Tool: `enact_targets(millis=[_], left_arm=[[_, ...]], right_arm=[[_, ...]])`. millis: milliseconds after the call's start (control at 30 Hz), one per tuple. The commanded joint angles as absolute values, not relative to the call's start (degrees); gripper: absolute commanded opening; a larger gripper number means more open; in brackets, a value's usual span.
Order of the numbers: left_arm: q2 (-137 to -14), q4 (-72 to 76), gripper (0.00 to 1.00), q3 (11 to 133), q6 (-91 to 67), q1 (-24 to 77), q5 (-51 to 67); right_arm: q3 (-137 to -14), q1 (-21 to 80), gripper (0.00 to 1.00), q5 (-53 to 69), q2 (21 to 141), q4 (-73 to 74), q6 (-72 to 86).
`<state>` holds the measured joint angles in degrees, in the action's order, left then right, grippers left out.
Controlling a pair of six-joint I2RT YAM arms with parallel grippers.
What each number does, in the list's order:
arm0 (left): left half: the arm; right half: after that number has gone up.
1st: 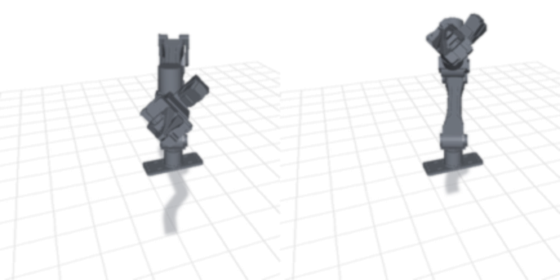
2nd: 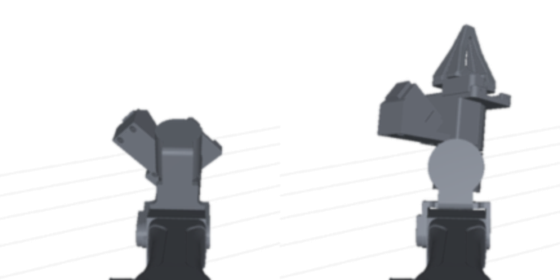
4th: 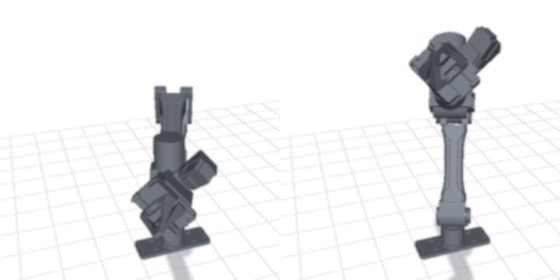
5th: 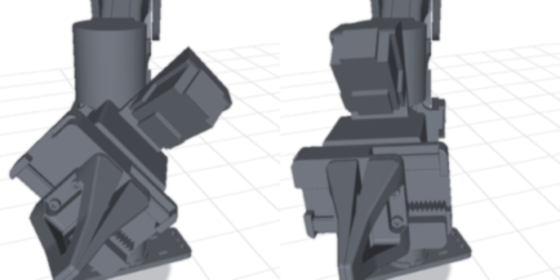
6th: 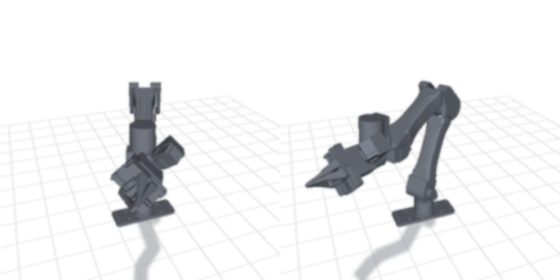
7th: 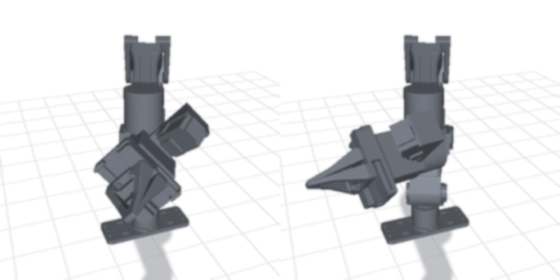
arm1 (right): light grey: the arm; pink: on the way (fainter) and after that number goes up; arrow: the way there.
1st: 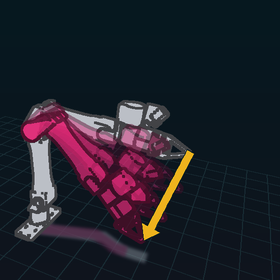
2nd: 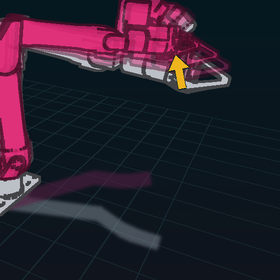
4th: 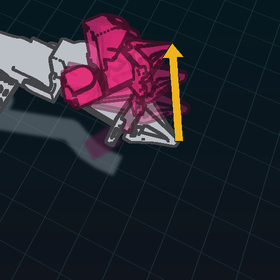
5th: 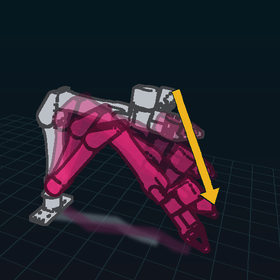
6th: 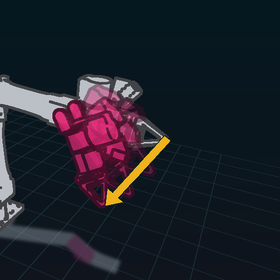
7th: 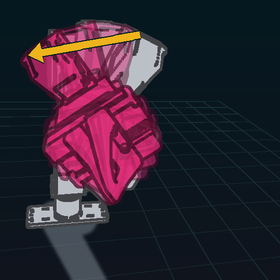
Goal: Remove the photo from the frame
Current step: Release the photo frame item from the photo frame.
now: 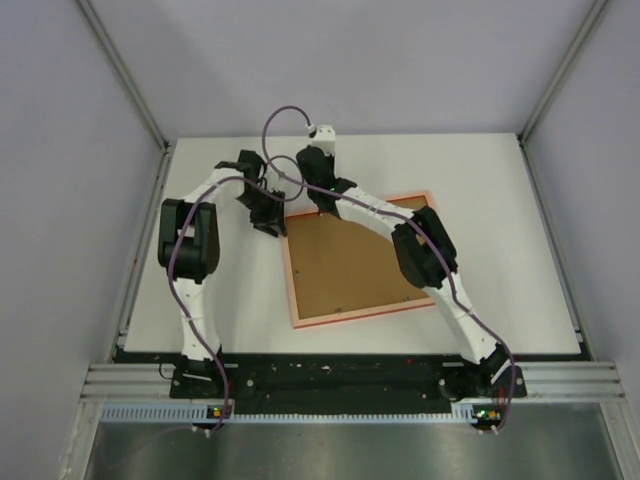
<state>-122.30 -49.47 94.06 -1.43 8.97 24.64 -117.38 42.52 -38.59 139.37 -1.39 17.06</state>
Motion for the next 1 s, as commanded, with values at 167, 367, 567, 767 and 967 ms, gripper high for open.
enact_targets(millis=[167,367,567,767,967], left_arm=[[-118.1,-48.5,0.4,93.3,-1.8,8.2,25.9],[-117.9,-48.4,0.4,93.2,-1.8,8.0,26.0],[-117.9,-48.3,0.4,93.2,-1.8,7.7,26.3],[-118.0,-48.3,0.4,93.3,-1.8,7.7,26.2],[-117.9,-48.3,0.4,93.1,-1.8,7.6,26.1]], right_arm=[[-116.8,43.8,0.0,-40.9,138.0,-3.9,15.1],[-116.5,43.8,0.0,-41.4,137.8,-4.3,14.9],[-116.5,43.9,0.0,-41.7,137.9,-4.6,14.3],[-116.3,43.9,0.0,-42.2,138.0,-4.7,14.2],[-116.2,43.9,0.0,-43.1,138.2,-4.9,14.1]])
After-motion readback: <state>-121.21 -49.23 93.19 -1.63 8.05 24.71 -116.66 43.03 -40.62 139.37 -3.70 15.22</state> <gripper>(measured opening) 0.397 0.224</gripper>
